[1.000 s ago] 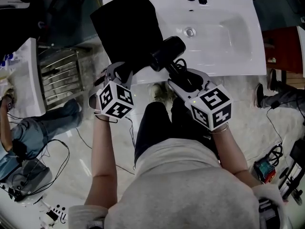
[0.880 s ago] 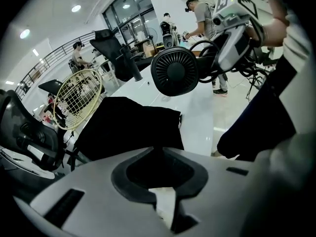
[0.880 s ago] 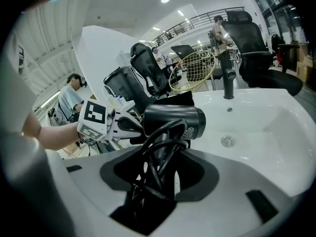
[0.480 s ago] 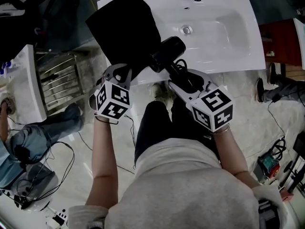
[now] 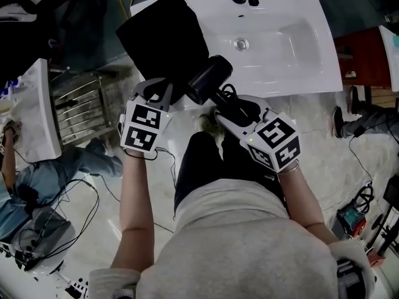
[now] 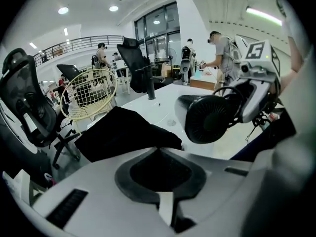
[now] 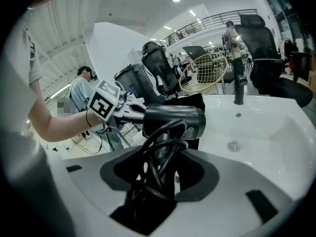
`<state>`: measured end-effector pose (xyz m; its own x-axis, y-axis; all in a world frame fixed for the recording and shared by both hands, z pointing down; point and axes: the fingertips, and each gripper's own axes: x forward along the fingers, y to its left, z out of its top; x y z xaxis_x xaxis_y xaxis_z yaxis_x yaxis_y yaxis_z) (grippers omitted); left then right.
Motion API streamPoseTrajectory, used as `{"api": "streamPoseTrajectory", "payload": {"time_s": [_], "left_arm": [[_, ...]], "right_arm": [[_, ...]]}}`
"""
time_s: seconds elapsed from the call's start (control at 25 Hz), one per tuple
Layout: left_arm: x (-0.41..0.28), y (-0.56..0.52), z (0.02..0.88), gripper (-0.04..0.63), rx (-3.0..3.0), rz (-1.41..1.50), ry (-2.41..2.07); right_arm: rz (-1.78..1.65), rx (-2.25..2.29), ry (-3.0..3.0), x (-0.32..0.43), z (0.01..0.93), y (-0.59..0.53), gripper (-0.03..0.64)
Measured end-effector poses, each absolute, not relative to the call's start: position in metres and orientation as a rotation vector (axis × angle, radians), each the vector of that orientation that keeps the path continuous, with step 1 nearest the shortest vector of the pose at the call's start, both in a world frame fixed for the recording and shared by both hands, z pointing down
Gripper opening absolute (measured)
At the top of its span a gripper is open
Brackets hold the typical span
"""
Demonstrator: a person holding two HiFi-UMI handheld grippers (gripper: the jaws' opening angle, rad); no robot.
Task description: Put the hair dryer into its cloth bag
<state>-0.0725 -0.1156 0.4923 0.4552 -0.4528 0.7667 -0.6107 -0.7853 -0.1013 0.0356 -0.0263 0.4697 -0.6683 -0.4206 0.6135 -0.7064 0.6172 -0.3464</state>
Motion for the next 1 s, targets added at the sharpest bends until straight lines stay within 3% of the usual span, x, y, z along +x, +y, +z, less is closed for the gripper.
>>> {"api": "streamPoseTrajectory", "payload": {"time_s": [0.4, 0.64, 1.0], "left_arm": [[-0.087, -0.153, 0.458, 0.012, 2.558, 1.090, -1.009], [-0.058, -0.158, 0.434, 0.012, 2.557, 1.041, -1.069], [-0.102, -0.181, 0.433, 0.012, 2.590, 0.961, -1.086]], "right_arm": [[0.695, 0.735, -2.420, -0.004, 0.461, -0.037, 0.201], [0.726, 0.560, -2.511, 0.015, 0.447, -0.027, 0.201], [0.686, 0.345, -2.600, -0.037, 0.444, -0.034, 0.201]]}}
